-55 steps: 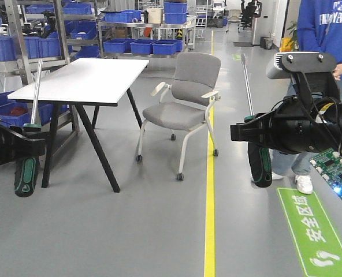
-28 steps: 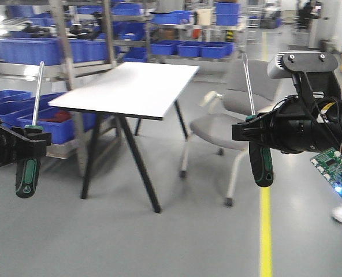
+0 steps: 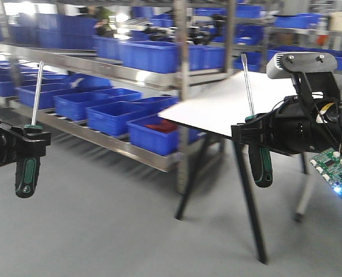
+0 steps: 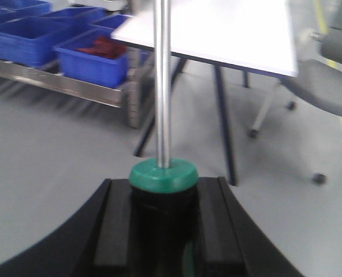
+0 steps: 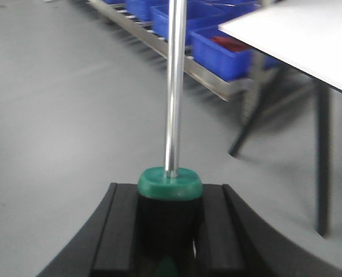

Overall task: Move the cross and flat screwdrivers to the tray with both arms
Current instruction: 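Drive the base to the conveyor tray holding both screwdrivers upright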

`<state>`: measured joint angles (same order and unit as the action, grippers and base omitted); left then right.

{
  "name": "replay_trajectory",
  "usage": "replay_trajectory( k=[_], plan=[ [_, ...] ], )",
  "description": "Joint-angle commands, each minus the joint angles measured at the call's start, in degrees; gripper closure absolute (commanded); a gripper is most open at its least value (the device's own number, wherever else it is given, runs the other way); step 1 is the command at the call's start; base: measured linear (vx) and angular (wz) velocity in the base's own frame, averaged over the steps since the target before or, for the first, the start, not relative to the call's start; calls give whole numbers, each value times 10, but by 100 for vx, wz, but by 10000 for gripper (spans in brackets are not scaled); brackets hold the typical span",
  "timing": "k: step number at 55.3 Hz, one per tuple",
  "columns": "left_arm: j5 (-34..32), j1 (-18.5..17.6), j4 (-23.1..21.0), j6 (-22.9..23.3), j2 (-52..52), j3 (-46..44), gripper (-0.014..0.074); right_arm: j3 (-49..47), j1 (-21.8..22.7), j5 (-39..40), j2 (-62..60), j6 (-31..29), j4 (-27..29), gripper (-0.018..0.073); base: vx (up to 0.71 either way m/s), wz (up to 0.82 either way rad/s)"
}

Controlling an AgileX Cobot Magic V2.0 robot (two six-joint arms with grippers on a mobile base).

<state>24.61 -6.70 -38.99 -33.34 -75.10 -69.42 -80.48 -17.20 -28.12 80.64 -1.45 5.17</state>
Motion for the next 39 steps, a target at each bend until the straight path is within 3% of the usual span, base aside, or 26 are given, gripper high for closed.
replay_trajectory(
  k=[1,39],
  plan=[
    [-38,-2,-19,1,18,-18,594,-20,1,54,-21,-1,-1,567,61,75],
    [-38,-2,-19,1,18,-18,594,-20,1,49,-21,-1,-1,567,61,64]
  ],
)
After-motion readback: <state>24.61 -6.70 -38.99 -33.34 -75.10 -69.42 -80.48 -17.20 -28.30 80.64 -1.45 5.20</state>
